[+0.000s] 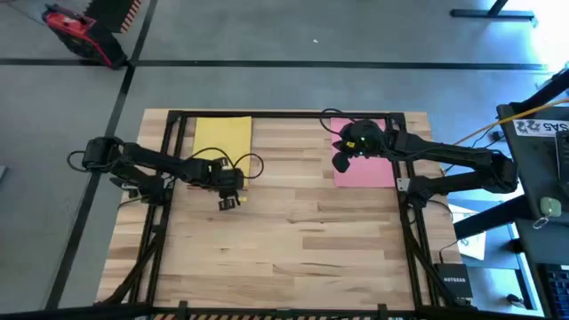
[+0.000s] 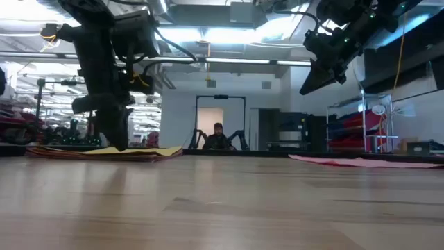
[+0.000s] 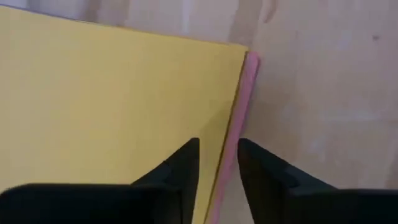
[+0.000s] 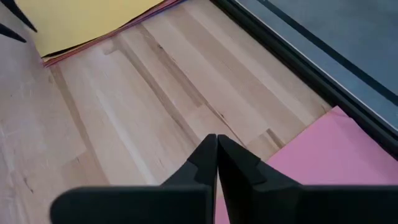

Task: Organize paper
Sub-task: Move the yellow paper to the bottom left of the table

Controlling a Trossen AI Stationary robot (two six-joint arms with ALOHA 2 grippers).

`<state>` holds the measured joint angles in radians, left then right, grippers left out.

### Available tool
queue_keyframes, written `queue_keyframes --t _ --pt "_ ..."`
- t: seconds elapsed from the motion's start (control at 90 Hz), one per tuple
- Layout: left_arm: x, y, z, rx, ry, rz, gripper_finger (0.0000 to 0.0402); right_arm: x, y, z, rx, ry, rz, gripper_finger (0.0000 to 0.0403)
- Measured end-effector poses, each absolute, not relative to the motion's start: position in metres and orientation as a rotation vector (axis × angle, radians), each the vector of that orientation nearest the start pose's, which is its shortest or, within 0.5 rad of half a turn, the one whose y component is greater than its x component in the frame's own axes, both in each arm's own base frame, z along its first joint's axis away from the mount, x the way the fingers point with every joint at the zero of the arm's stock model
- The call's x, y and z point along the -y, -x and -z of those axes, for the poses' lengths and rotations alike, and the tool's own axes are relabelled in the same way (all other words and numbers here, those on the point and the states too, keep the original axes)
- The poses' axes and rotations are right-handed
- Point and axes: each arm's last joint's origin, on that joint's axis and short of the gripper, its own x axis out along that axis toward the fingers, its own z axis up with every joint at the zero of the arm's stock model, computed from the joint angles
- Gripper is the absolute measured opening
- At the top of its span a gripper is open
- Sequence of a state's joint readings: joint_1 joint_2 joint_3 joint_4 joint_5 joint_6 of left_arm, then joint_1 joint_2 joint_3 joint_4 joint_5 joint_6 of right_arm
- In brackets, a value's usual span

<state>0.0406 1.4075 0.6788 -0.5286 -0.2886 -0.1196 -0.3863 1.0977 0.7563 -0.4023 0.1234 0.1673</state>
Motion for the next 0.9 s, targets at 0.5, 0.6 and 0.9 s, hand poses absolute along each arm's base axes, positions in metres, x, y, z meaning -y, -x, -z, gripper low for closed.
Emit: queue_keyframes --t 0.5,0.6,0.9 --pt "-0.024 -0.221 -0.146 -1.27 -0.043 -0.382 0.0114 0.087 -0.204 -0.248 -0.704 -0.254 0.547 0.0" --pt "-0.027 -0.221 -0.141 -1.299 -0.039 -0.392 0.0112 0.087 -0.204 -0.248 -0.704 -0.254 0.548 0.0" --pt "-0.022 -0.222 -0.141 -1.342 -0.106 -0.327 0.0012 0.087 -0.204 -0.247 -0.711 -0.255 0.548 0.0"
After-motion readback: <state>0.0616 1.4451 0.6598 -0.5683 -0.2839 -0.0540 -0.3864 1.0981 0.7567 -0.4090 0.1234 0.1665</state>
